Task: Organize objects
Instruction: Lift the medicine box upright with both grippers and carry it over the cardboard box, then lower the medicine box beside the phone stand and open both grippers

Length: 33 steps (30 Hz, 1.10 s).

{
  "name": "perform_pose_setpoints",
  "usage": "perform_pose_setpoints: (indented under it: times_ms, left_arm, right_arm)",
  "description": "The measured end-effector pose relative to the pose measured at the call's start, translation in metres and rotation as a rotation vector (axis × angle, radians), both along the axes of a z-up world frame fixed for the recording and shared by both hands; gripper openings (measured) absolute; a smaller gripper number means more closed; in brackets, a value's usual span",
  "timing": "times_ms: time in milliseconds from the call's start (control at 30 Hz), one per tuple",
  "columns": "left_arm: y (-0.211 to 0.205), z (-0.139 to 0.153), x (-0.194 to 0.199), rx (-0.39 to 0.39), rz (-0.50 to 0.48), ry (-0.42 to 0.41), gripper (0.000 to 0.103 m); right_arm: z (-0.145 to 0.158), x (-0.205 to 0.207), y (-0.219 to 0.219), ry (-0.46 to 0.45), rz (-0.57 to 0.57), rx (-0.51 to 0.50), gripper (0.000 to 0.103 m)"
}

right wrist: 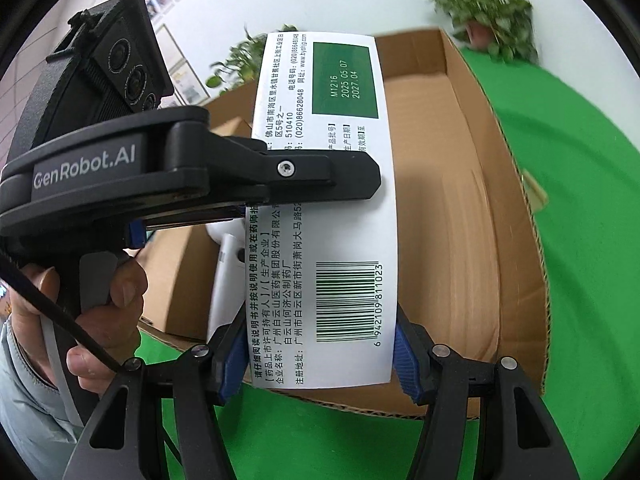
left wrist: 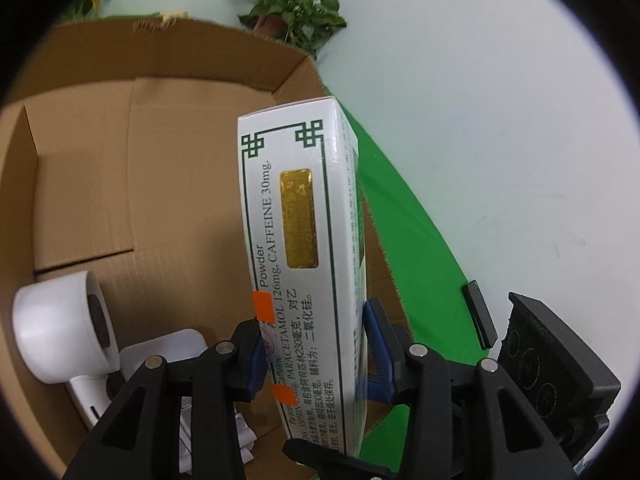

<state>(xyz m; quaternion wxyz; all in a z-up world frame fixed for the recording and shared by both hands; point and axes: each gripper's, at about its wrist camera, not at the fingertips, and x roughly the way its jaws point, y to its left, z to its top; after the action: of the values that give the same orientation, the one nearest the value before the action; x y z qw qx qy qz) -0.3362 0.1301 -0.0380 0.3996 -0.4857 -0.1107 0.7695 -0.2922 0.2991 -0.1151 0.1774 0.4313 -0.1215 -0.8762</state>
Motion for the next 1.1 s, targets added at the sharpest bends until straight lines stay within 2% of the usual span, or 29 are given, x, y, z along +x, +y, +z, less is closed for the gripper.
perform_pose_setpoints:
  times_ms: [200,300,367,467,567,833,933,1100]
  left_arm:
    - [0.008,-0.021,-0.012,-0.010,-0.001,-0.059,0.044]
    - [0.013,-0.025,-0.011,-0.063,0.026,-0.043,0.051]
    - [0.014,-0.023,-0.008,-0.102,0.044,-0.023,0.052]
    - [0.010,-0.019,-0.004,-0.111,0.057,-0.020,0.052]
    - [0.001,-0.005,0.004,-0.156,0.099,0.051,0.052]
    - [-0.024,0.018,0.031,-0.172,0.166,0.122,0.052]
    - [-0.024,0.021,0.051,-0.207,0.198,0.161,0.052]
    - [-0.058,0.026,0.062,-0.231,0.282,0.226,0.052]
  right_arm:
    - [-0.018,-0.016,0.005,-0.076,-0.018,0.007,0.059]
    - [-0.023,-0.023,0.003,-0.102,-0.025,0.042,0.059]
    - [-0.027,-0.027,0.000,-0.115,-0.027,0.069,0.059]
    - [-0.031,-0.032,-0.005,-0.130,-0.028,0.100,0.058]
    - [-0.035,-0.035,-0.009,-0.145,-0.042,0.143,0.058]
    - [-0.043,-0.042,-0.018,-0.182,-0.051,0.215,0.059]
    - [-0.046,-0.044,-0.027,-0.194,-0.047,0.267,0.061]
    - [-0.042,-0.044,-0.029,-0.204,-0.065,0.245,0.066]
